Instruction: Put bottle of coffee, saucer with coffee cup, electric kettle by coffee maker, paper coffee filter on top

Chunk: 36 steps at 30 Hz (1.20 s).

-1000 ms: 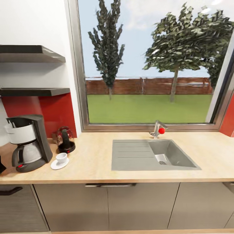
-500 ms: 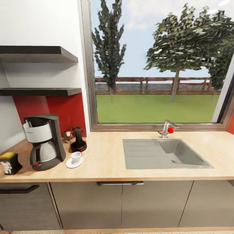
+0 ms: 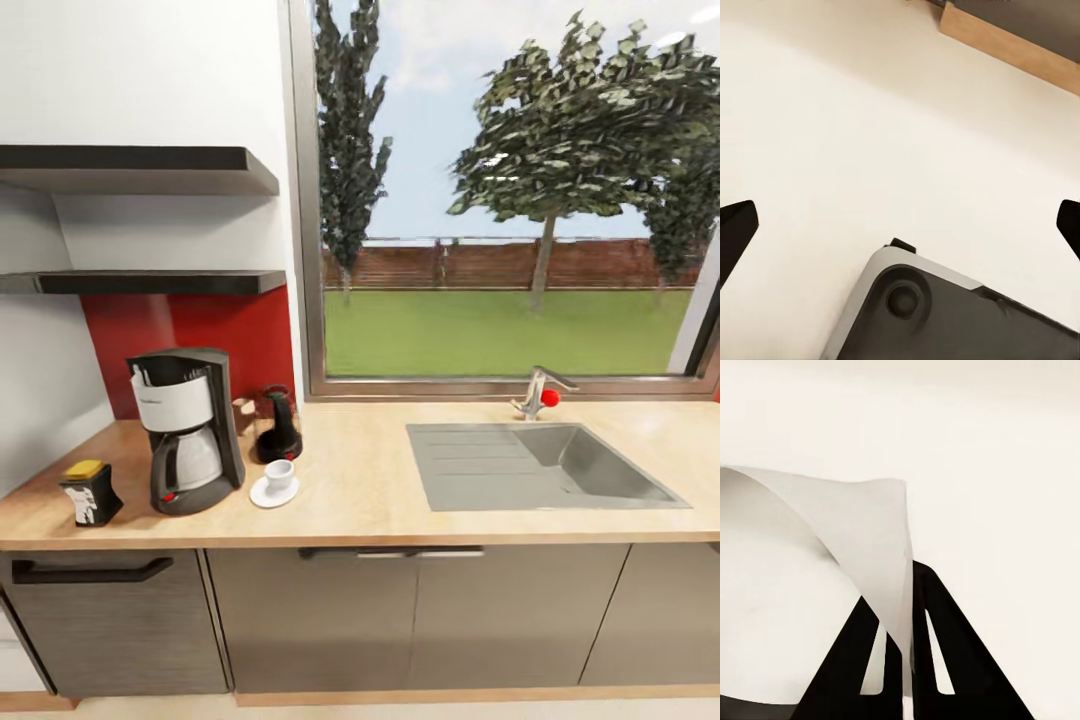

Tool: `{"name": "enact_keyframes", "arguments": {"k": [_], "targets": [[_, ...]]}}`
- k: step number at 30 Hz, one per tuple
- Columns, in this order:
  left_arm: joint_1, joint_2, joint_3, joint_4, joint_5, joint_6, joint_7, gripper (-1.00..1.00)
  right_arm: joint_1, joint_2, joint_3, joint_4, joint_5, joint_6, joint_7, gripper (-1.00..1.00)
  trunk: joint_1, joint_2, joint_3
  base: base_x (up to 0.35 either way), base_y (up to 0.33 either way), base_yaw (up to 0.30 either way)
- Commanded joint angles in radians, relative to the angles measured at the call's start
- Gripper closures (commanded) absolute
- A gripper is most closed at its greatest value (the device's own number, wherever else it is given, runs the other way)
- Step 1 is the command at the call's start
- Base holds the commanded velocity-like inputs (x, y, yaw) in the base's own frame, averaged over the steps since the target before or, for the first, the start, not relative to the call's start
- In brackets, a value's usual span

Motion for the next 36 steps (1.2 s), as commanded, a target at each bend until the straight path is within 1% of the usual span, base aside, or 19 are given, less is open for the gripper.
{"name": "enact_keyframes", "arguments": {"k": [1, 27, 36], "targets": [[0.001, 0.001, -0.007, -0.001, 0.007, -0.003, 0.004, -1.00, -0.001, -0.001, -0.008, 0.003, 0.002, -0.005, 0.005, 1.00, 0.000, -0.001, 0.000, -0.100, 0.341, 0.000], [0.001, 0.001, -0.007, -0.001, 0.007, -0.003, 0.004, -1.00, -0.001, -0.001, -0.008, 0.003, 0.002, -0.005, 0.005, 1.00, 0.000, -0.001, 0.000, -0.098, 0.341, 0.000], [0.001, 0.001, -0.007, -0.001, 0.007, -0.003, 0.004, -1.00, -0.001, -0.001, -0.008, 0.003, 0.002, -0.005, 0.005, 1.00, 0.000, -0.001, 0.000, -0.020, 0.341, 0.000]]}}
